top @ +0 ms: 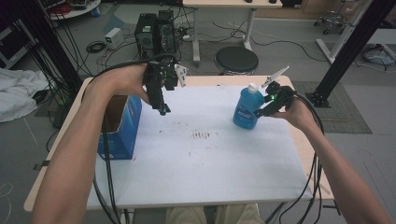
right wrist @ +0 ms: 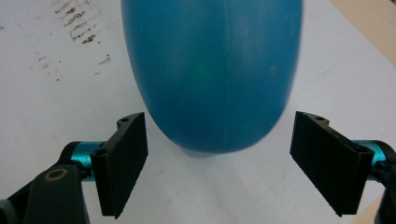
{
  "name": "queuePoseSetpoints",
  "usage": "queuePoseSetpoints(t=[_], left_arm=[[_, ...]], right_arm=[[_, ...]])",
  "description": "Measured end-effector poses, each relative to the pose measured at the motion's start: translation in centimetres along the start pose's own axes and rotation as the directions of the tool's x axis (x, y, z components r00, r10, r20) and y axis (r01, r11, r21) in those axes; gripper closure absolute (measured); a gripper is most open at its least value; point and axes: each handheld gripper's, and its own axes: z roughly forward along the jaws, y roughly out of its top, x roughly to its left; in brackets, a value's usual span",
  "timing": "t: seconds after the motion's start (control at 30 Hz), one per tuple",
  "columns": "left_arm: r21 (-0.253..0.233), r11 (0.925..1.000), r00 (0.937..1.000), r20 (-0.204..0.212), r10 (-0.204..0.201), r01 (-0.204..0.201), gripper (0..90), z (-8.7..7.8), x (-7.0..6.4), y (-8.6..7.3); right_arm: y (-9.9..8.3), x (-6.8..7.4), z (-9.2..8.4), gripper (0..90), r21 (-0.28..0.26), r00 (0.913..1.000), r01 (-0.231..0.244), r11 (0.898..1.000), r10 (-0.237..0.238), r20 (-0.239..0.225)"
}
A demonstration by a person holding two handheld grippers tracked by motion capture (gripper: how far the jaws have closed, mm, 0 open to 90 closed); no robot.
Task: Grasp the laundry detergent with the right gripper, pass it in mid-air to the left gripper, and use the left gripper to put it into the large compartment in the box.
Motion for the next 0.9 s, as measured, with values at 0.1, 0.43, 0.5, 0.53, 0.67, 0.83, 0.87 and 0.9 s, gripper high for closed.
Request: queuePoseSetpoints(t=[0.1,0.43,0.5,0.53,0.67,0.83,0.87,0.9], left_arm=[[-0.001,1.0000,1.0000,0.002,0.002,-0.002,20.6,0.0,0.0,0.0],[-0.006,0.9999,0.9999,0.005,-0.009,0.009,20.7,0.4,-0.1,-0.5],[-0.007,0.9999,0.9999,0.006,-0.009,0.009,20.7,0.5,-0.1,-0.6],[-0.008,0.9999,1.0000,0.006,-0.008,0.008,20.7,0.6,-0.1,-0.6],[-0.007,0.9999,0.9999,0.006,-0.013,0.013,20.7,0.6,-0.1,-0.7],[-0.005,0.9999,0.9999,0.003,-0.010,0.010,20.7,0.6,-0.1,-0.7],[-0.007,0.9999,0.9999,0.004,-0.014,0.014,20.7,0.6,-0.1,-0.8],[-0.006,0.9999,0.9999,0.005,-0.013,0.013,20.7,0.6,-0.1,-0.8]], right_arm=[[-0.1,0.3,0.7,18.3,-0.016,1.0000,-0.005,1.000,0.005,0.002],[-0.6,0.6,1.9,18.3,-0.072,0.9995,-0.026,0.997,0.027,0.018],[-0.7,0.6,2.2,18.3,-0.080,0.9993,-0.032,0.996,0.034,0.017],[-0.8,0.6,2.3,18.3,-0.085,0.9992,-0.035,0.996,0.036,0.015],[-0.8,0.5,2.8,18.4,-0.101,0.9990,-0.044,0.994,0.044,-0.001],[-0.9,0.6,3.2,18.5,-0.118,0.9993,-0.038,0.992,0.038,-0.004],[-0.9,0.6,3.3,18.5,-0.120,0.9993,-0.039,0.992,0.038,-0.005],[-0.9,0.6,3.3,18.6,-0.125,0.9992,-0.039,0.991,0.039,-0.007]])
